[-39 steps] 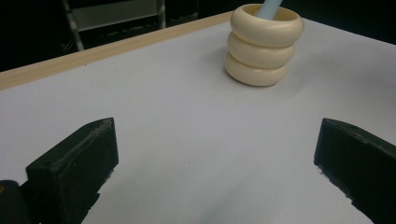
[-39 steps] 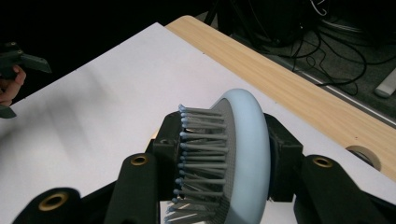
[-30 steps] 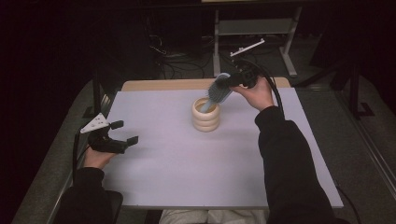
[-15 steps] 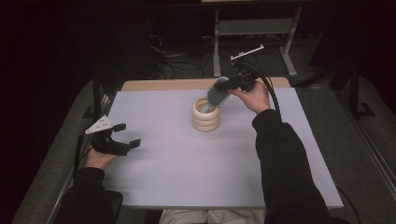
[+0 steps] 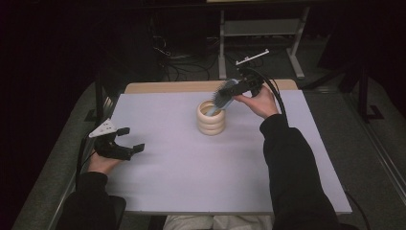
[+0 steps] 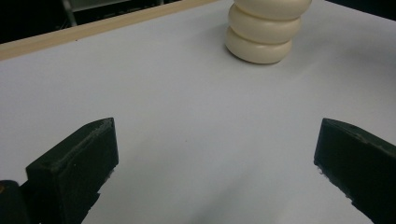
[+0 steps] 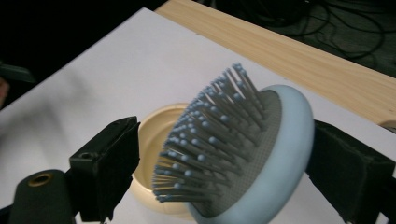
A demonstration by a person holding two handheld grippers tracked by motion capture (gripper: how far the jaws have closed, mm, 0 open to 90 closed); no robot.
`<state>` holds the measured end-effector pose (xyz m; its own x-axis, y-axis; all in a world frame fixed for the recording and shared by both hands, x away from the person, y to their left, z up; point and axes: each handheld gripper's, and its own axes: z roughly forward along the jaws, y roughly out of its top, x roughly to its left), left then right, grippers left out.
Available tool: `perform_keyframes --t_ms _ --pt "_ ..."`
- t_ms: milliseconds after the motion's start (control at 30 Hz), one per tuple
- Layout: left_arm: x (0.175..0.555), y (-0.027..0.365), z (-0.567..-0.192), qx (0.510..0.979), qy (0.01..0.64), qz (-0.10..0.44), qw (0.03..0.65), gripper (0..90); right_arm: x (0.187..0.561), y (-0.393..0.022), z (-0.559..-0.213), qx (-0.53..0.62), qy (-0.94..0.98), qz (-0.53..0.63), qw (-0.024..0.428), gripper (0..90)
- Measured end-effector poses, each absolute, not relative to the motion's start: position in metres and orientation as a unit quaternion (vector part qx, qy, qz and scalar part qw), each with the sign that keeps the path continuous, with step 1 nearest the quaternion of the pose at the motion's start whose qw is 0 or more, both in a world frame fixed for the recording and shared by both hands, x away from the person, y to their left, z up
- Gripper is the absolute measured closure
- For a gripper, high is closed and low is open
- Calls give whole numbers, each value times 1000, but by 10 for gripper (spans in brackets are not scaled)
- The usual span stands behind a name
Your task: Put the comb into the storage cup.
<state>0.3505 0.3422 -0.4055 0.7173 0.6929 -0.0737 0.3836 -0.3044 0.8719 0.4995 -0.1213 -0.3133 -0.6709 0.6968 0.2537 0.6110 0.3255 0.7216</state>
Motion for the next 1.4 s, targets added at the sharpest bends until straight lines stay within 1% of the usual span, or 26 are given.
perform_keyframes --t_ms 67,100,200,300,533,1100,1233,1400 --pt "350 343 -405 789 341 162 484 0 498 -122 -313 401 814 416 59 22" --pt "350 343 -405 788 341 161 486 0 498 -123 -313 399 815 417 60 0" --pt "350 344 -405 788 341 161 486 0 495 -127 -311 402 810 420 78 0" --pt "350 343 -405 788 342 160 486 0 493 -132 -310 406 806 424 83 0" --pt "349 345 -402 784 340 167 492 0 484 -145 -306 400 798 437 110 0" --pt "348 345 -403 790 339 171 482 0 456 -175 -309 385 793 456 123 0" --pt "347 345 -402 786 340 176 485 0 450 -180 -310 381 794 457 130 0" --pt "347 345 -403 789 341 170 482 0 442 -184 -312 377 793 458 140 0"
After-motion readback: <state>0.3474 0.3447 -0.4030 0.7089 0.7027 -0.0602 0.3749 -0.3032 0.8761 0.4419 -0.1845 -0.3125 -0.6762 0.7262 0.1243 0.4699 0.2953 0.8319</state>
